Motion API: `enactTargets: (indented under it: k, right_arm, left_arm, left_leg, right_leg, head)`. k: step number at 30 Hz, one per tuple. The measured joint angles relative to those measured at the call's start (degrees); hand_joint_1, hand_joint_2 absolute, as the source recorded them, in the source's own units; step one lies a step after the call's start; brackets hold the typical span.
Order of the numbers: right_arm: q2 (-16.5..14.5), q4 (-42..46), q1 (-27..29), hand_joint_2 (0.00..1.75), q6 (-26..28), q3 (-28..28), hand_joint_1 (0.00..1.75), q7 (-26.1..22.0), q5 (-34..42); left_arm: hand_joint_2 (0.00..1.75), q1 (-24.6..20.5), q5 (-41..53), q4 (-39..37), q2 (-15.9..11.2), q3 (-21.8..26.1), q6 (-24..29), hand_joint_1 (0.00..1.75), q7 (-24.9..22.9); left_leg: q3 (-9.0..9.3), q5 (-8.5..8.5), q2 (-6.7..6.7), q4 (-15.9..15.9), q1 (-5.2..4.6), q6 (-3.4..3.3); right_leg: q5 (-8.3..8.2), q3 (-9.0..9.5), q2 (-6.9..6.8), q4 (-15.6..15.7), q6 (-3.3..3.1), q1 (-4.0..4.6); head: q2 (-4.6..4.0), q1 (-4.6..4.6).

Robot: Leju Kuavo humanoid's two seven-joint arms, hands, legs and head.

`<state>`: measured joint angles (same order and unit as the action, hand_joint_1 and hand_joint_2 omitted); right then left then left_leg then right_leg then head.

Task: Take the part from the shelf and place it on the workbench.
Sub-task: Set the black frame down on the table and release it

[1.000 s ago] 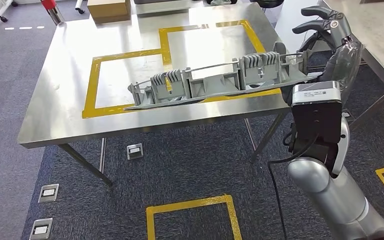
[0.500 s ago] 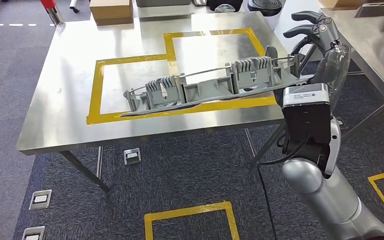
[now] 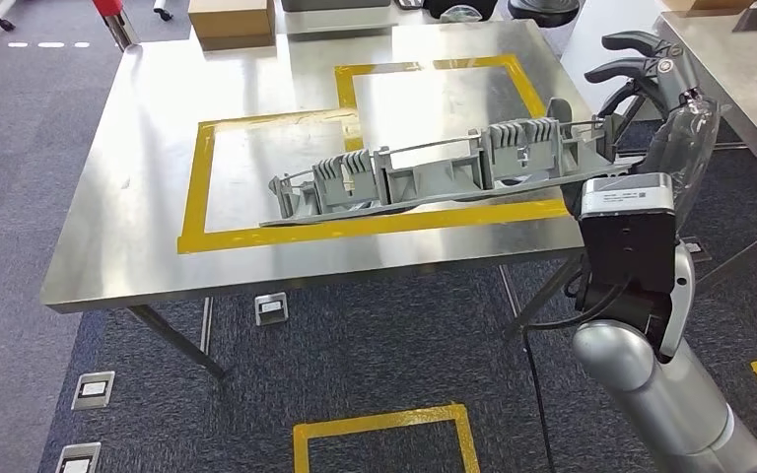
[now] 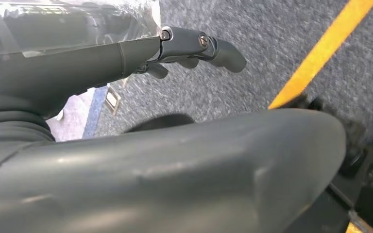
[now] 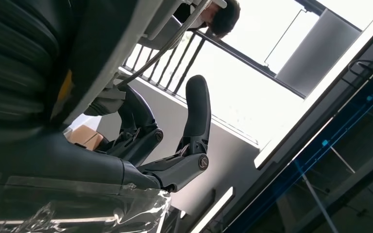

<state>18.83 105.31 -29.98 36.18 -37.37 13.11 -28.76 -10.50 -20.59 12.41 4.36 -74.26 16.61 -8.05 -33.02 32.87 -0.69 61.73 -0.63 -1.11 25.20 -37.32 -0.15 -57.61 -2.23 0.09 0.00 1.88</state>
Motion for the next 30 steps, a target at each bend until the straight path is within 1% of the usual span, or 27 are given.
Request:
enactTargets:
  k: [2, 3, 4, 5, 6, 7, 8, 9, 10, 11, 13, 14, 15, 16, 18, 19, 20, 21, 22, 23, 24, 25, 26, 27, 28, 29, 30]
  right_arm:
    - [-0.01, -0.29, 0.19, 1.75, -0.01, -0.06, 1.75, -0.08, 0.10]
    - [-0.01, -0.47, 0.39, 1.75, -0.01, -0.10, 1.75, -0.11, 0.16]
    - [-0.01, -0.65, 0.58, 1.75, -0.02, -0.15, 1.75, -0.14, 0.23]
    - [-0.01, -0.79, 0.71, 1.75, -0.02, -0.17, 1.75, -0.15, 0.26]
    - [-0.01, -0.88, 0.74, 1.75, -0.03, -0.18, 1.75, -0.16, 0.27]
    - [-0.03, -0.93, 0.70, 1.75, -0.03, -0.19, 1.75, -0.18, 0.29]
    - [-0.04, -0.95, 0.62, 1.75, -0.03, -0.17, 1.75, -0.21, 0.30]
    - [-0.06, -0.94, 0.53, 1.75, -0.04, -0.17, 1.75, -0.24, 0.34]
    - [-0.08, -0.93, 0.45, 1.75, -0.04, -0.15, 1.75, -0.26, 0.38]
    - [-0.08, -0.93, 0.38, 1.75, -0.04, -0.13, 1.75, -0.29, 0.40]
    - [-0.08, -0.92, 0.33, 1.75, -0.03, -0.06, 1.75, -0.31, 0.43]
    - [-0.08, -0.91, 0.28, 1.75, -0.03, -0.03, 1.75, -0.32, 0.41]
    - [-0.08, -0.91, 0.19, 1.75, -0.03, -0.01, 1.75, -0.33, 0.41]
    - [-0.08, -0.90, 0.11, 1.75, -0.03, 0.01, 1.75, -0.34, 0.40]
    - [-0.08, -0.93, 0.06, 1.75, -0.03, -0.01, 1.75, -0.34, 0.45]
    - [-0.08, -0.96, 0.13, 1.75, -0.04, -0.02, 1.75, -0.34, 0.50]
    - [-0.08, -0.98, 0.20, 1.75, -0.07, -0.04, 1.75, -0.34, 0.55]
    - [-0.08, -1.00, 0.23, 1.75, -0.08, -0.05, 1.75, -0.34, 0.59]
    - [-0.08, -1.00, 0.22, 1.75, -0.10, -0.05, 1.75, -0.34, 0.63]
    - [-0.08, -1.00, 0.16, 1.75, -0.10, -0.05, 1.75, -0.36, 0.67]
    - [-0.09, -0.97, 0.11, 1.75, -0.11, -0.04, 1.75, -0.37, 0.71]
    - [-0.10, -0.96, 0.02, 1.75, -0.13, -0.05, 1.75, -0.40, 0.74]
    - [-0.11, -0.94, -0.06, 1.75, -0.14, -0.04, 1.75, -0.44, 0.76]
    - [-0.12, -0.92, -0.13, 1.75, -0.16, -0.03, 1.75, -0.49, 0.77]
    - [-0.13, -0.92, -0.19, 1.75, -0.17, -0.02, 1.75, -0.54, 0.76]
    - [-0.15, -0.92, -0.19, 1.75, -0.17, -0.01, 1.75, -0.57, 0.75]
    - [-0.18, -0.93, -0.18, 1.75, -0.18, -0.02, 1.75, -0.60, 0.74]
  left_arm:
    - [1.75, 0.13, 0.00, -0.01, -0.13, 0.01, 0.05, 0.00, -0.01]
    - [1.75, 0.26, 0.01, -0.02, -0.19, 0.01, 0.05, 0.00, -0.01]
    - [1.75, 0.38, 0.01, -0.02, -0.23, 0.00, 0.04, 0.00, -0.01]
    - [1.75, 0.48, 0.03, -0.02, -0.26, -0.01, 0.01, 0.00, -0.01]
    - [1.75, 0.54, 0.08, -0.02, -0.29, -0.01, -0.02, 0.00, -0.01]
    - [1.75, 0.57, 0.13, -0.02, -0.32, -0.01, -0.01, 0.00, -0.01]
    - [1.75, 0.57, 0.19, -0.02, -0.32, -0.01, -0.01, 0.00, -0.01]
    - [1.75, 0.57, 0.22, -0.02, -0.33, -0.01, 0.01, 0.00, 0.00]
    - [1.75, 0.54, 0.21, -0.02, -0.33, 0.00, 0.02, 0.00, 0.00]
    - [1.75, 0.51, 0.21, -0.02, -0.33, 0.01, 0.02, 0.00, 0.00]
    - [1.75, 0.40, 0.21, -0.01, -0.35, 0.01, 0.01, 0.00, 0.00]
    - [1.75, 0.36, 0.22, -0.01, -0.34, 0.01, 0.01, 0.00, 0.01]
    - [1.75, 0.32, 0.22, -0.01, -0.34, 0.01, 0.02, 0.00, 0.01]
    - [1.75, 0.30, 0.22, -0.02, -0.35, 0.01, 0.02, 0.00, 0.01]
    - [1.75, 0.30, 0.22, -0.02, -0.36, 0.01, 0.03, 0.00, 0.01]
    - [1.75, 0.35, 0.22, -0.02, -0.36, 0.01, 0.03, 0.00, 0.02]
    - [1.75, 0.40, 0.22, -0.02, -0.36, 0.01, 0.03, 0.00, 0.03]
    - [1.75, 0.44, 0.22, -0.02, -0.36, 0.01, 0.03, 0.00, 0.05]
    - [1.75, 0.46, 0.23, -0.02, -0.34, 0.01, 0.03, 0.00, 0.08]
    - [1.75, 0.44, 0.23, -0.01, -0.28, 0.01, 0.03, 0.00, 0.10]
    - [1.75, 0.42, 0.24, -0.01, -0.22, 0.01, 0.07, 0.00, 0.11]
    - [1.75, 0.40, 0.24, 0.00, -0.13, 0.02, 0.10, 0.00, 0.13]
    - [1.75, 0.40, 0.24, 0.01, -0.03, 0.02, 0.11, 0.00, 0.14]
    - [1.75, 0.36, 0.25, 0.02, 0.05, 0.02, 0.11, 0.00, 0.15]
    - [1.75, 0.30, 0.26, 0.02, 0.11, 0.01, 0.09, 0.00, 0.16]
    - [1.75, 0.22, 0.27, 0.03, 0.13, 0.00, 0.09, 0.00, 0.16]
    - [1.75, 0.14, 0.27, 0.03, 0.10, 0.00, 0.10, 0.00, 0.16]
  left_leg:
    - [-2.72, 2.89, -0.03, 6.41, 0.03, -0.07]
    - [-4.31, 3.67, -0.03, 9.58, 0.06, 0.02]
    - [-5.49, 3.35, -0.03, 11.39, 0.14, 0.29]
    - [-5.93, 1.84, -0.01, 11.20, 0.30, 0.70]
    - [-5.56, -0.67, 0.00, 9.05, 0.56, 1.16]
    - [-4.65, -3.36, -0.01, 5.89, 0.86, 1.70]
    - [-3.73, -5.27, -0.03, 3.16, 0.99, 2.08]
    - [-2.78, -6.20, -0.05, 0.95, 1.08, 2.19]
    - [-2.16, -6.03, -0.08, -0.28, 1.04, 2.09]
    - [-1.86, -5.40, -0.11, -0.75, 0.93, 1.72]
    - [-1.48, -4.51, -0.23, -1.58, 1.09, 0.88]
    - [-1.38, -4.33, -0.30, -1.72, 1.21, 0.50]
    - [-1.21, -4.22, -0.35, -1.85, 1.32, 0.13]
    - [-1.02, -4.08, -0.36, -1.93, 1.33, -0.23]
    - [-0.69, -3.74, -0.36, -1.92, 1.12, -0.76]
    - [-0.41, -3.50, -0.36, -1.92, 0.96, -0.96]
    - [-0.06, -3.22, -0.39, -1.92, 0.79, -1.10]
    - [0.38, -2.91, -0.44, -1.93, 0.62, -1.19]
    - [0.87, -2.56, -0.50, -1.94, 0.46, -1.23]
    - [1.25, -2.23, -0.54, -2.03, 0.38, -1.20]
    - [1.53, -1.97, -0.58, -2.10, 0.31, -1.09]
    - [1.68, -1.78, -0.56, -2.20, 0.34, -0.87]
    - [1.76, -1.63, -0.53, -2.38, 0.43, -0.58]
    - [1.88, -1.52, -0.49, -2.56, 0.44, -0.27]
    - [2.05, -1.33, -0.42, -2.76, 0.43, 0.02]
    - [2.13, -1.01, -0.36, -2.71, 0.36, 0.25]
    - [1.92, -0.33, -0.31, -1.94, 0.27, 0.37]
  right_leg:
    - [0.32, 1.18, -0.06, 0.62, 0.04, -0.35]
    - [0.59, 1.63, -0.02, 0.68, 0.12, -0.49]
    - [0.94, 2.09, 0.06, 0.65, 0.30, -0.65]
    - [1.33, 2.56, 0.16, 0.56, 0.51, -0.82]
    - [1.77, 3.06, 0.25, 0.41, 0.76, -1.00]
    - [2.27, 3.54, 0.32, 0.20, 1.08, -1.16]
    - [2.69, 3.89, 0.40, -0.03, 1.41, -1.19]
    - [3.01, 4.06, 0.52, -0.27, 1.76, -1.17]
    - [3.20, 4.00, 0.62, -0.48, 2.08, -1.12]
    - [3.22, 3.80, 0.69, -0.61, 2.34, -1.05]
    - [3.46, 3.34, 0.61, -0.93, 2.85, -1.04]
    - [3.82, 2.89, 0.51, -1.73, 3.08, -1.04]
    - [4.59, 1.91, 0.44, -3.56, 3.29, -1.05]
    - [5.71, 0.21, 0.38, -6.57, 3.45, -1.07]
    - [8.04, -4.40, 0.32, -14.21, 3.58, -1.09]
    - [8.21, -6.30, 0.30, -16.84, 3.50, -1.07]
    - [7.23, -7.28, 0.29, -17.47, 3.23, -0.98]
    - [5.09, -7.14, 0.30, -15.77, 2.74, -0.79]
    - [2.27, -6.23, 0.32, -12.40, 2.06, -0.46]
    - [0.19, -4.89, 0.29, -8.79, 1.27, -0.07]
    - [-1.24, -3.66, 0.28, -5.72, 0.64, 0.33]
    - [-1.65, -2.79, 0.26, -3.85, 0.19, 0.66]
    - [-1.28, -2.34, 0.25, -3.18, -0.11, 0.88]
    - [-1.08, -2.03, 0.29, -2.63, -0.24, 0.99]
    - [-0.75, -1.53, 0.27, -1.89, -0.30, 0.86]
    - [-0.54, -0.89, 0.24, -0.98, -0.32, 0.67]
    - [-0.41, -0.11, 0.18, 0.02, -0.31, 0.42]
  head:
    - [0.00, -0.59]
    - [0.00, -0.80]
    - [0.00, -1.00]
    - [0.00, -1.19]
    - [0.00, -1.33]
    - [0.00, -1.47]
    - [0.00, -1.73]
    - [0.00, -1.95]
    - [0.00, -2.09]
    - [0.00, -2.20]
    - [0.00, -2.00]
    - [0.00, -1.83]
    - [0.00, -1.53]
    - [0.00, -1.21]
    - [0.00, -0.60]
    - [0.00, -0.36]
    - [0.00, -0.15]
    - [0.00, 0.04]
    - [0.00, 0.21]
    - [0.00, 0.25]
    - [0.00, 0.18]
    - [0.00, 0.19]
    - [0.00, 0.22]
    - [0.00, 0.29]
    - [0.00, 0.51]
    - [0.00, 0.47]
    - [0.00, 0.32]
